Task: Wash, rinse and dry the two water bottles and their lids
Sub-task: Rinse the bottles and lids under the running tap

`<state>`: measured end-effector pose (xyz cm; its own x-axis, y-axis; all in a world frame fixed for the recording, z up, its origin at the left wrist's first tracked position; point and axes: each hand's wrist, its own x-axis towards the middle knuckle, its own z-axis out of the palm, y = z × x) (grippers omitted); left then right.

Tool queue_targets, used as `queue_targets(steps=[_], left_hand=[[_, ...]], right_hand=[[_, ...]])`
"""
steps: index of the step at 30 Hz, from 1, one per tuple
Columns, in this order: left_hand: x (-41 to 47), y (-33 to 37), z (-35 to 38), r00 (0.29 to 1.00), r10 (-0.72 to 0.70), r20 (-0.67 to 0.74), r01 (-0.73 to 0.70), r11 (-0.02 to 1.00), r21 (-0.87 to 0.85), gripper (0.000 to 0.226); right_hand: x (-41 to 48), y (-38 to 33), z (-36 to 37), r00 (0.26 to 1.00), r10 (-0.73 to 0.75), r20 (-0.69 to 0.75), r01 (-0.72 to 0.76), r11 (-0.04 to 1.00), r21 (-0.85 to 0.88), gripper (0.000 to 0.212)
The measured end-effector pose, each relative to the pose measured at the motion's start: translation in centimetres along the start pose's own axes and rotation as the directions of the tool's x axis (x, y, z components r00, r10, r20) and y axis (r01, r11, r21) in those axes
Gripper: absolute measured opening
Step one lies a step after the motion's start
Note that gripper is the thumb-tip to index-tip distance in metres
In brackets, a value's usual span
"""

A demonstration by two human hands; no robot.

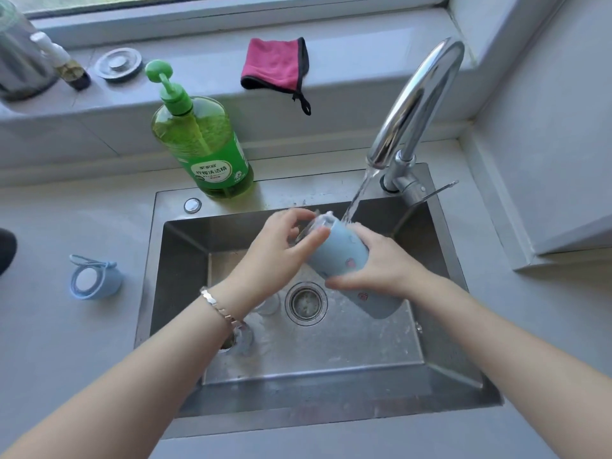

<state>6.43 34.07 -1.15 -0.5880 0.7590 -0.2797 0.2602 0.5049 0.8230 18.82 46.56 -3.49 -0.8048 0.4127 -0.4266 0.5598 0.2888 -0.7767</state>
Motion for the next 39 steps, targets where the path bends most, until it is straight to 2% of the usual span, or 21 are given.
queue_targets(steps=[3,5,7,10,12,14,15,16,18,19,21,23,25,26,27,28,29,30,33,36,39], left_hand=[[0.3,0.5,0.5,0.968,-0.242,0.068,0.249,0.957,-0.146,0.043],[0.4,0.5,1.0,0.934,-0.353,0.061,0.355,0.887,-0.296,0.047],[0.5,0.4,1.5,0.906,-0.420,0.053,0.409,0.837,-0.363,0.042],[0.1,-0.1,2.6,0.936,-0.350,-0.042,0.309,0.871,-0.383,0.022],[-0.4,-0.1,2.7,0.955,-0.261,-0.139,0.207,0.925,-0.319,0.016],[-0.7,-0.6,2.6,0.957,-0.185,-0.223,0.129,0.961,-0.244,0.013],[-0.8,-0.7,2.5,0.955,-0.166,-0.247,0.110,0.968,-0.224,0.013],[-1.0,-0.8,2.6,0.954,-0.151,-0.259,0.097,0.973,-0.211,0.012],[-1.2,-0.8,3.0,0.956,-0.125,-0.266,0.072,0.977,-0.203,0.011],[-1.3,-0.9,3.3,0.954,-0.124,-0.274,0.065,0.974,-0.216,0.010],[-1.3,-1.1,3.2,0.946,-0.143,-0.292,0.063,0.962,-0.266,0.012],[-1.4,-1.7,2.7,0.936,-0.157,-0.315,0.056,0.950,-0.308,0.019],[-1.6,-2.0,1.8,0.927,-0.169,-0.335,0.043,0.935,-0.353,0.013],[-1.8,-2.2,1.5,0.924,-0.185,-0.334,0.047,0.923,-0.381,0.011],[-1.9,-2.4,1.4,0.924,-0.210,-0.321,0.061,0.906,-0.418,0.014],[-2.1,-2.5,1.4,0.926,-0.247,-0.287,0.090,0.881,-0.465,0.017],[-2.3,-2.8,1.5,0.925,-0.295,-0.238,0.137,0.846,-0.516,0.020],[-2.4,-3.1,1.7,0.917,-0.352,-0.188,0.196,0.808,-0.556,0.022],[-2.6,-4.3,2.0,0.864,-0.501,-0.053,0.369,0.700,-0.611,0.023],[-2.8,-5.0,1.9,0.836,-0.547,0.049,0.478,0.682,-0.554,0.025],[-3.0,-5.4,1.8,0.841,-0.536,0.076,0.504,0.726,-0.468,0.027]], right_hand=[[0.3,-1.2,-0.8,0.988,-0.148,0.039,0.151,0.896,-0.418,0.077],[0.7,-1.2,-0.9,0.969,-0.231,0.088,0.242,0.820,-0.518,0.081],[0.7,-1.0,-0.5,0.960,-0.251,0.124,0.278,0.803,-0.527,0.080],[0.9,-1.0,0.8,0.970,-0.244,-0.015,0.202,0.833,-0.514,0.071],[1.2,-1.0,0.5,0.992,-0.080,-0.097,0.037,0.923,-0.384,0.054],[1.4,-0.7,0.0,0.989,0.111,-0.097,-0.131,0.962,-0.241,0.051],[1.2,-0.7,0.3,0.986,0.126,-0.105,-0.148,0.962,-0.231,0.051],[1.0,-0.8,0.9,0.988,0.043,-0.150,-0.084,0.957,-0.276,0.051],[0.7,-1.3,3.1,0.933,-0.267,-0.241,0.148,0.896,-0.418,0.059],[0.5,-1.7,3.8,0.913,-0.337,-0.231,0.202,0.864,-0.461,0.066],[0.7,-1.7,3.2,0.930,-0.303,-0.209,0.180,0.869,-0.461,0.071],[1.0,0.0,1.9,0.965,-0.142,-0.220,0.059,0.937,-0.345,0.062],[0.9,1.8,0.6,0.975,0.131,-0.179,-0.115,0.988,0.101,0.053],[0.5,2.2,0.4,0.970,0.237,-0.061,-0.192,0.890,0.414,0.050],[0.2,2.5,0.4,0.957,0.280,0.079,-0.265,0.725,0.636,0.050],[-0.2,2.7,0.6,0.949,0.267,0.165,-0.295,0.585,0.756,0.052],[-0.5,2.7,1.0,0.952,0.227,0.204,-0.294,0.507,0.810,0.054],[-0.7,2.5,1.3,0.961,0.200,0.189,-0.267,0.501,0.824,0.055],[-0.5,1.3,2.0,0.978,0.209,-0.002,-0.150,0.708,0.690,0.052],[0.9,0.1,2.2,0.978,0.134,-0.162,-0.073,0.939,0.337,0.061],[1.9,-1.2,2.5,0.981,-0.012,-0.193,0.017,1.000,0.024,0.068]])
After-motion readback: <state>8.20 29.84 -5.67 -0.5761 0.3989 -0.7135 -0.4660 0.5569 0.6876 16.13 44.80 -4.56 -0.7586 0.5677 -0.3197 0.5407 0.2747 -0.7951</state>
